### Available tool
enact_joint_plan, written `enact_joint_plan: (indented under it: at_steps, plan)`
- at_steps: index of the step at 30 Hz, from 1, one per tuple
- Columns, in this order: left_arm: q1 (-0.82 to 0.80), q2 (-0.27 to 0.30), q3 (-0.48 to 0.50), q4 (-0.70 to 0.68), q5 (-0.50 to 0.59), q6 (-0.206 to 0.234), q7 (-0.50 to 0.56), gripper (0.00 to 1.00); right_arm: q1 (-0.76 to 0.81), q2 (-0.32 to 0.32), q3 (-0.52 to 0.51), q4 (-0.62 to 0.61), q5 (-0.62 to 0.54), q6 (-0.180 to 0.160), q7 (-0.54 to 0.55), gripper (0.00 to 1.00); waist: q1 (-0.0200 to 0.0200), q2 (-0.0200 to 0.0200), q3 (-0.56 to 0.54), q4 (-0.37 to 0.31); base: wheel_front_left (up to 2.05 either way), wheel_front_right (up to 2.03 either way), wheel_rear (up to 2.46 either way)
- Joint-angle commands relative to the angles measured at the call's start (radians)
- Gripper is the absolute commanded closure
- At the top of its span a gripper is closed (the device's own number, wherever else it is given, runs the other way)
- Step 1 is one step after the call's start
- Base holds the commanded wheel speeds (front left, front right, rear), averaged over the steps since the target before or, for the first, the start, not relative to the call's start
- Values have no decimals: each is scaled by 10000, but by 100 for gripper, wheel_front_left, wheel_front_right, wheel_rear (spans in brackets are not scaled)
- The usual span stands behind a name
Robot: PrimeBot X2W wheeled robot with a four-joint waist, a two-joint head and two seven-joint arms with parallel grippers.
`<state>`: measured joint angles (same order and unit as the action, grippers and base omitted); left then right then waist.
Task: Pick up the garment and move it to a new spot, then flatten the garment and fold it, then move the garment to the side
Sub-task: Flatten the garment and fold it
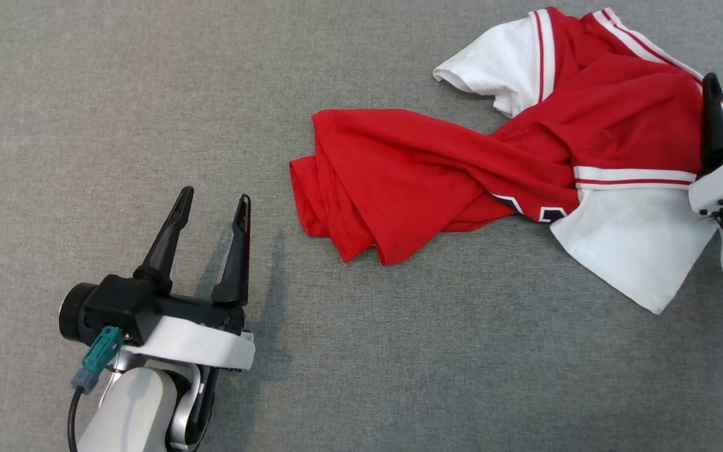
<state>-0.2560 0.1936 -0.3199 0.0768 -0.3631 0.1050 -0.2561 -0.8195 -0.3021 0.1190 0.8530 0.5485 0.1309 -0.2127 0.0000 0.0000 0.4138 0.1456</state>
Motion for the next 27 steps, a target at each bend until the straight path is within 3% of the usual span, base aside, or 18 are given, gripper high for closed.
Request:
enact_joint_plan:
  at_steps: [1,9,15,27]
  plan:
    - [-40,60,59,23,24,-20,-45,0,206,-87,40,-117,-25,-4,-163,0,0,0,-167,-154,0,0,0]
    - [485,327,203,111,-46,196,44,0,1897,43,-55,-2106,-1147,-4,-530,0,0,0,-1043,-790,0,0,0]
    - [1137,567,216,40,-78,369,327,0,4114,813,-711,-4057,-2385,-4,-507,0,0,0,-1948,-1194,0,0,0]
    - [2074,776,146,-290,-207,654,779,0,7497,2101,-1381,-7211,-3701,-4,847,0,0,0,-3025,-1524,0,0,0]
